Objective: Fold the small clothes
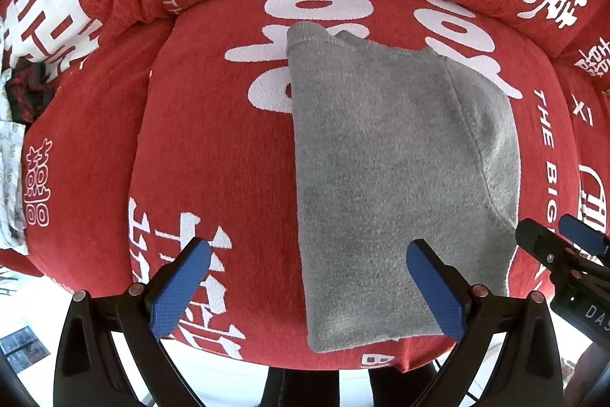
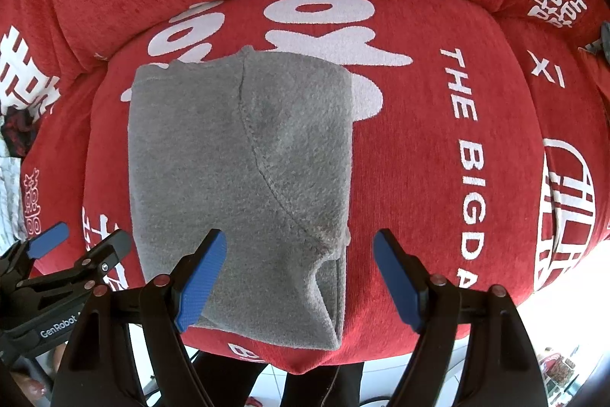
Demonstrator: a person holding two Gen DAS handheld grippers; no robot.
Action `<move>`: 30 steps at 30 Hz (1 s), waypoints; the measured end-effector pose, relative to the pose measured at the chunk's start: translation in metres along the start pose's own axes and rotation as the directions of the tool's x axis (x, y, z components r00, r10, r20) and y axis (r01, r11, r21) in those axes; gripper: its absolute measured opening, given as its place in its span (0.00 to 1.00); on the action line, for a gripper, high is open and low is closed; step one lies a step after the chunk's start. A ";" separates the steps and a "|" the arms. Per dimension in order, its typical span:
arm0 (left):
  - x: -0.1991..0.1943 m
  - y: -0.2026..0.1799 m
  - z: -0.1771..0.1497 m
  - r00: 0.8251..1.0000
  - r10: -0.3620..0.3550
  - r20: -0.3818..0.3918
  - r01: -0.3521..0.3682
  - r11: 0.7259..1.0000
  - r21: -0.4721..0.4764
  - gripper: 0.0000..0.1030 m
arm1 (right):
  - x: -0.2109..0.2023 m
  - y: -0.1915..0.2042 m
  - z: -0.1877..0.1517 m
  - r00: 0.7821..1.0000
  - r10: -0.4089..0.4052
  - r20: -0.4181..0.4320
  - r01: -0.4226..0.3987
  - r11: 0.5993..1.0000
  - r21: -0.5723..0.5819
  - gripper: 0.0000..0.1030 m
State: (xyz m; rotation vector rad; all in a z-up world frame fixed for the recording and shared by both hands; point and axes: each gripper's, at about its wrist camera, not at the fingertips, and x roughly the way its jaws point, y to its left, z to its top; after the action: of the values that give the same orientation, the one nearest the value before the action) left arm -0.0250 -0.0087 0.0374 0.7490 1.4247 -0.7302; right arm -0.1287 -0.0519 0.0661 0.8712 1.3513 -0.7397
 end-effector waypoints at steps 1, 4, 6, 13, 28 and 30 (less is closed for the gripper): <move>0.000 0.000 0.000 1.000 0.000 -0.001 0.000 1.000 0.001 1.00 | 0.000 0.000 0.000 1.000 -0.002 0.000 0.002 1.000 0.000 0.80; 0.001 0.000 -0.001 1.000 0.001 -0.005 -0.001 1.000 0.001 1.00 | 0.001 0.001 0.000 1.000 -0.003 0.000 0.003 1.000 0.000 0.80; 0.002 0.000 0.000 1.000 0.001 -0.008 -0.001 1.000 -0.002 1.00 | 0.001 0.001 -0.001 1.000 -0.004 0.000 0.004 1.000 -0.001 0.80; 0.004 0.001 0.000 1.000 0.002 -0.013 -0.002 1.000 0.000 1.00 | 0.002 0.002 0.001 1.000 -0.009 0.000 0.009 1.000 -0.007 0.80; 0.005 -0.001 -0.002 1.000 0.009 -0.020 -0.009 1.000 0.011 1.00 | 0.001 0.005 0.000 1.000 -0.010 0.002 0.010 1.000 -0.013 0.80; 0.005 0.000 -0.001 1.000 0.008 -0.020 -0.008 1.000 0.011 1.00 | 0.001 0.005 0.001 1.000 -0.010 0.001 0.010 1.000 -0.014 0.80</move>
State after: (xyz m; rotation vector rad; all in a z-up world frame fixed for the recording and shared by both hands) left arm -0.0260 -0.0078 0.0327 0.7719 1.4360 -0.7260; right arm -0.1236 -0.0497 0.0653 0.8535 1.3588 -0.7371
